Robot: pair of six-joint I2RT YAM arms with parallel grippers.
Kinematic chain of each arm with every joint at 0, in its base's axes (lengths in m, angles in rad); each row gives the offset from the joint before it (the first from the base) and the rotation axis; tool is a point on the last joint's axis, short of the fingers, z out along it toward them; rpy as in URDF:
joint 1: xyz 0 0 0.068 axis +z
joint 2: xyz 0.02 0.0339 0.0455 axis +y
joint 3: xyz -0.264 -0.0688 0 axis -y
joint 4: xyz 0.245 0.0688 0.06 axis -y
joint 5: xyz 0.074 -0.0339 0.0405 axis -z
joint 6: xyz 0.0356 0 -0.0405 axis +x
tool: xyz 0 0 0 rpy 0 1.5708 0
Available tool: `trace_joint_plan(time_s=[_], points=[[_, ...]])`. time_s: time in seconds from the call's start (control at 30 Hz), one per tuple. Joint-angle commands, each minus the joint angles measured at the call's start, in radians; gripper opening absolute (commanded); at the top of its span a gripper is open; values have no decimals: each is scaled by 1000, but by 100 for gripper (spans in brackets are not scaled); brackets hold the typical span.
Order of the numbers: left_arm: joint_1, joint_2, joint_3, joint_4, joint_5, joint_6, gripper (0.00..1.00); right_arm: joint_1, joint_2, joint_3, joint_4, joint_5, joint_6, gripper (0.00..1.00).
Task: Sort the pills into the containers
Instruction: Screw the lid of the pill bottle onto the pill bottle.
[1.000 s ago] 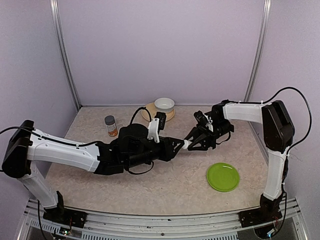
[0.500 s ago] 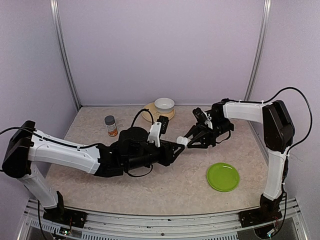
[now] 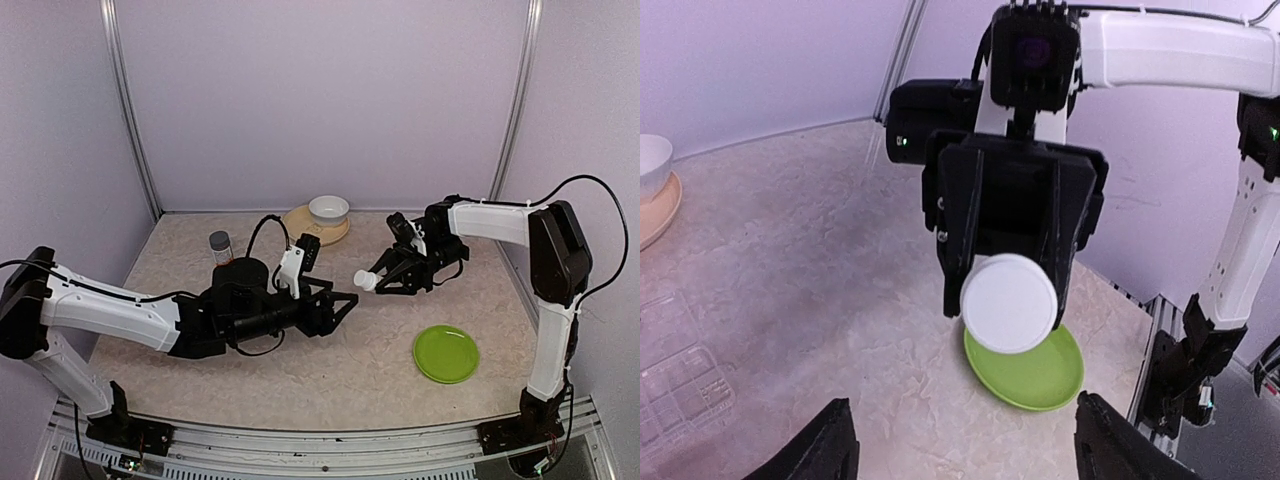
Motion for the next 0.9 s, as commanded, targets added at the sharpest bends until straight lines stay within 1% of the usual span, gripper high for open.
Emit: trace_joint_plan(time_s=[0.0,0.1,0.2,0.3,0.37,0.43,0.53,0.67,0.87], points=[[11,-42,-13,58,-24,56,74,-6,-26,20,-20,-240,12,0],[26,-30,24,44,29,57,74,-4,-26,12,-20,-240,9,0],[37,-6,97,-26,81,44,73,-4,-27,9,-20,-240,7,0],[60,27,174,-125,123,-26,71,-4,-30,6,-20,-239,5,0],[82,40,214,-176,157,-80,67,-4,-30,6,-21,-238,4,0],[106,49,248,-219,193,-131,66,-4,-29,6,-20,-238,2,0],[118,60,303,-293,215,-175,67,-4,-27,5,-20,-238,2,0],[118,76,366,-393,208,-207,67,-4,-30,4,-19,-238,-1,0],[114,99,408,-452,237,-236,65,-6,-30,5,-19,-238,0,0]])
